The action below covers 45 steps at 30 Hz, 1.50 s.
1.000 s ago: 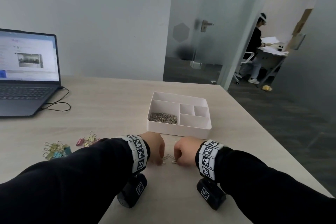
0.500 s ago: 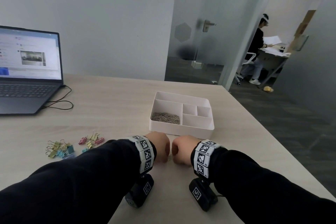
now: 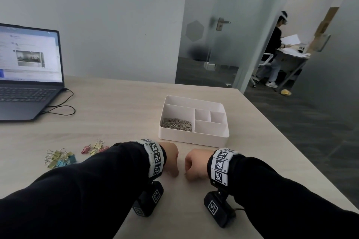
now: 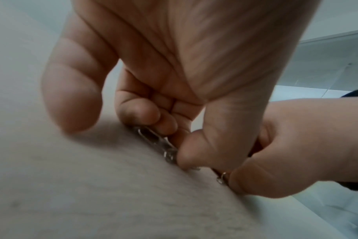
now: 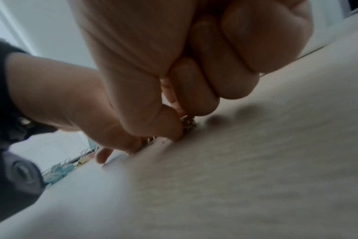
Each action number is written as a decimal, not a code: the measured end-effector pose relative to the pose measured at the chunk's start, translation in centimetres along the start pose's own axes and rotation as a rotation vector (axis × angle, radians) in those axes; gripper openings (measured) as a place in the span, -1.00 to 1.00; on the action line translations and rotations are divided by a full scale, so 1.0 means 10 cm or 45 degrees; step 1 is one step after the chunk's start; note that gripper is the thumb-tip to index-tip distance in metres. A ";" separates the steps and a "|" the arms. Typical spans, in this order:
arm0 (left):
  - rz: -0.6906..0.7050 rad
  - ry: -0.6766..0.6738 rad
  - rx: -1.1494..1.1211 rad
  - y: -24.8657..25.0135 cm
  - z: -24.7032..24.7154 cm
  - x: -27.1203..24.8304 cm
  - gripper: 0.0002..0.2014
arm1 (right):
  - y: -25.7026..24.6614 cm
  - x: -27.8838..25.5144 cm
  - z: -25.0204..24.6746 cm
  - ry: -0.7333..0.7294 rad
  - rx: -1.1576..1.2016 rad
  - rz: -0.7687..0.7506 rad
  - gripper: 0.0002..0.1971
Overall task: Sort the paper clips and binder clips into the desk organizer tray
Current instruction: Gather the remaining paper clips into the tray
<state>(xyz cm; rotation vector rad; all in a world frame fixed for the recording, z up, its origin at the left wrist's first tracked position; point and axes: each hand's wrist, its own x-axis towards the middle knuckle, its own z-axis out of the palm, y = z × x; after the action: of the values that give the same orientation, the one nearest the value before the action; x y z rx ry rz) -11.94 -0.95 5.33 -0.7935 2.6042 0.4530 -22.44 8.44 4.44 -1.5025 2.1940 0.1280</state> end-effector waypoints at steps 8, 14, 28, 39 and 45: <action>0.085 0.071 -0.024 -0.08 0.00 -0.01 -0.77 | 0.07 0.11 -0.01 0.068 0.001 -0.089 -0.92; 0.080 0.028 -0.318 -0.25 -0.02 0.12 -0.92 | 0.24 0.29 -0.24 0.441 0.596 -0.029 -0.90; -0.007 0.754 -1.526 -0.53 -0.64 0.45 -0.94 | 0.14 0.13 -0.44 0.176 0.411 -0.123 -0.90; -0.057 0.715 -1.483 -0.51 -0.31 0.28 -0.92 | 0.01 0.03 -0.11 -0.103 -0.124 -0.116 -0.84; -0.042 0.662 -1.489 -0.61 -0.10 0.03 -0.93 | -0.03 0.08 -0.05 -0.077 -0.102 -0.159 -0.94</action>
<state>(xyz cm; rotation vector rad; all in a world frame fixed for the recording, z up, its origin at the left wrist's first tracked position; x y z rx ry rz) -8.90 -6.29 4.92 -1.4136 2.5694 2.0775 -22.52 7.48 4.61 -1.6534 2.0636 0.2198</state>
